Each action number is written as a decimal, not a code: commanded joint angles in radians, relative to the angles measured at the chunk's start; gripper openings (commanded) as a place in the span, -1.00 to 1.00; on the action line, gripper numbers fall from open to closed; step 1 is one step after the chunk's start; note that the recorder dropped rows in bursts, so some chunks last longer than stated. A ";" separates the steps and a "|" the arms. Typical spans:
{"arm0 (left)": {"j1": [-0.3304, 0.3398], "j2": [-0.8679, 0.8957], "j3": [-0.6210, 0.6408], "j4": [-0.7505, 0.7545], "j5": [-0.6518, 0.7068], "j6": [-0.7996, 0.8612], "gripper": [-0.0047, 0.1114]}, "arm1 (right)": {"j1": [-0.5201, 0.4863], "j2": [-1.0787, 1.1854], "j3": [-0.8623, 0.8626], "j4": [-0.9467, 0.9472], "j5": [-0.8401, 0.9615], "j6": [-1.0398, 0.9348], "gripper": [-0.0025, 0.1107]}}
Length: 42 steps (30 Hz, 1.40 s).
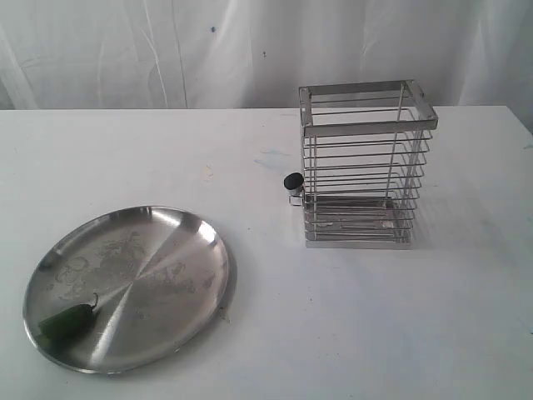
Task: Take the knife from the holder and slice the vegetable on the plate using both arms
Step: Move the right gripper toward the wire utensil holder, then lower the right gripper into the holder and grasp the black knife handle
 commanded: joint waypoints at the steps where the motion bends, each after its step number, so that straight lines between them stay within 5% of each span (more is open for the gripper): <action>1: -0.004 -0.006 0.006 -0.009 0.002 -0.002 -0.92 | -0.008 0.092 -0.158 0.075 0.119 0.004 -0.96; 7: -0.004 -0.006 0.006 -0.009 0.002 -0.002 -0.92 | -0.008 0.253 -0.282 0.278 0.333 -0.032 -0.96; 18: -0.004 -0.006 0.006 -0.009 0.002 -0.002 -0.92 | 0.004 0.626 -0.427 0.675 0.494 -0.490 -0.95; 21: -0.004 -0.006 0.006 -0.009 0.002 -0.002 -0.92 | 0.063 0.779 -0.533 0.688 0.535 -0.597 -0.72; 24: -0.004 -0.006 0.006 -0.009 0.002 -0.002 -0.92 | 0.148 0.894 -0.627 0.646 0.526 -0.607 -0.23; 27: -0.004 -0.006 0.006 -0.009 0.002 -0.002 -0.92 | 0.257 0.975 -0.701 0.553 0.494 -0.569 0.18; 34: -0.004 -0.006 0.006 -0.009 0.002 -0.002 -0.92 | 0.424 1.166 -0.815 0.401 0.496 -0.173 0.19; 42: -0.004 -0.006 0.006 -0.009 0.002 -0.002 -0.92 | 0.431 1.271 -0.825 0.345 0.381 0.134 0.19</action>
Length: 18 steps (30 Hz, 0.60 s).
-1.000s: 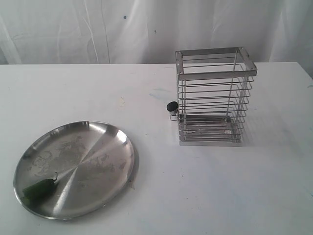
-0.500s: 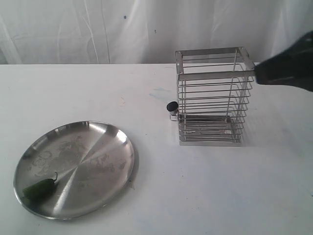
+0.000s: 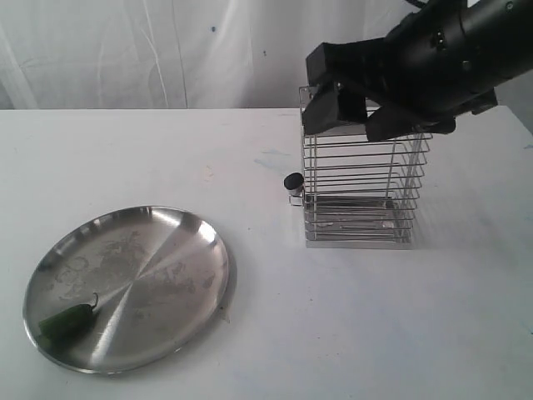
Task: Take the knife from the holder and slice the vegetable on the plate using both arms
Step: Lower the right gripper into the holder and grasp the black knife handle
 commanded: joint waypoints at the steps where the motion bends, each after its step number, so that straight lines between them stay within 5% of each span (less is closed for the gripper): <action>1: -0.004 -0.006 0.006 -0.009 0.002 -0.002 -0.92 | 0.000 0.016 -0.010 -0.053 -0.027 0.161 0.19; 18: -0.004 -0.006 0.006 -0.009 0.002 -0.002 -0.92 | -0.002 0.204 -0.041 0.134 -0.088 0.351 0.19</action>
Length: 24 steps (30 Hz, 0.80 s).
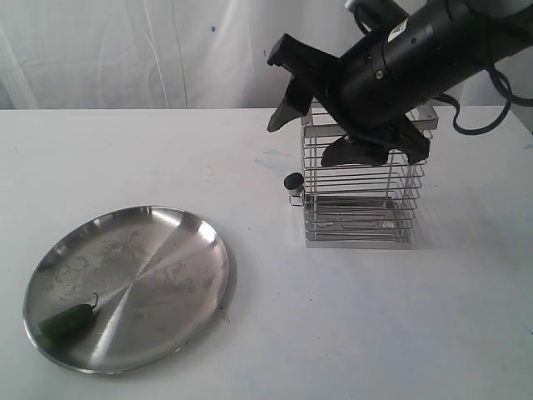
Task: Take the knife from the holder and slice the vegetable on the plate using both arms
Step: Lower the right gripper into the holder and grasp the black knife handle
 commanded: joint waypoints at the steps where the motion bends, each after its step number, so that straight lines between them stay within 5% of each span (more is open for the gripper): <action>1: -0.004 -0.006 0.006 -0.009 0.002 -0.002 -0.92 | -0.002 0.020 -0.009 0.011 0.021 0.008 0.19; 24: -0.004 -0.006 0.006 -0.009 0.002 -0.002 -0.92 | 0.029 0.146 -0.003 -0.013 -0.020 -0.042 0.16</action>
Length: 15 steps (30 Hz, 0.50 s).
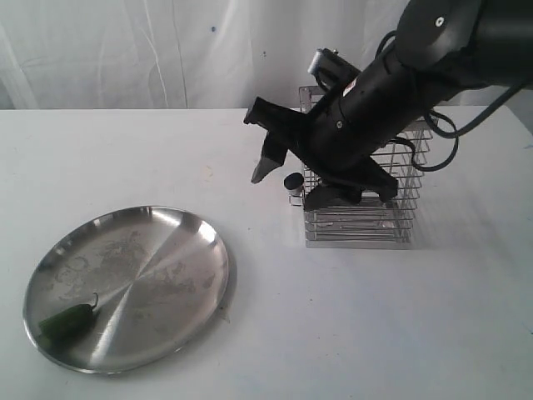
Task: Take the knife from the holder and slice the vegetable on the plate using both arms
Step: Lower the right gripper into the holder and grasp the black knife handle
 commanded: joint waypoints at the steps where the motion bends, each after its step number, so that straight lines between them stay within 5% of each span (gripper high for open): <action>1: -0.004 -0.006 0.006 -0.009 0.002 -0.002 -0.92 | 0.000 0.000 -0.001 -0.055 -0.039 -0.012 0.16; 10: -0.004 -0.006 0.006 -0.009 0.002 -0.002 -0.92 | 0.000 0.048 -0.001 -0.058 -0.077 -0.012 0.15; 15: -0.004 -0.006 0.006 -0.009 0.002 -0.002 -0.92 | 0.000 0.064 -0.001 -0.060 -0.112 -0.002 -0.39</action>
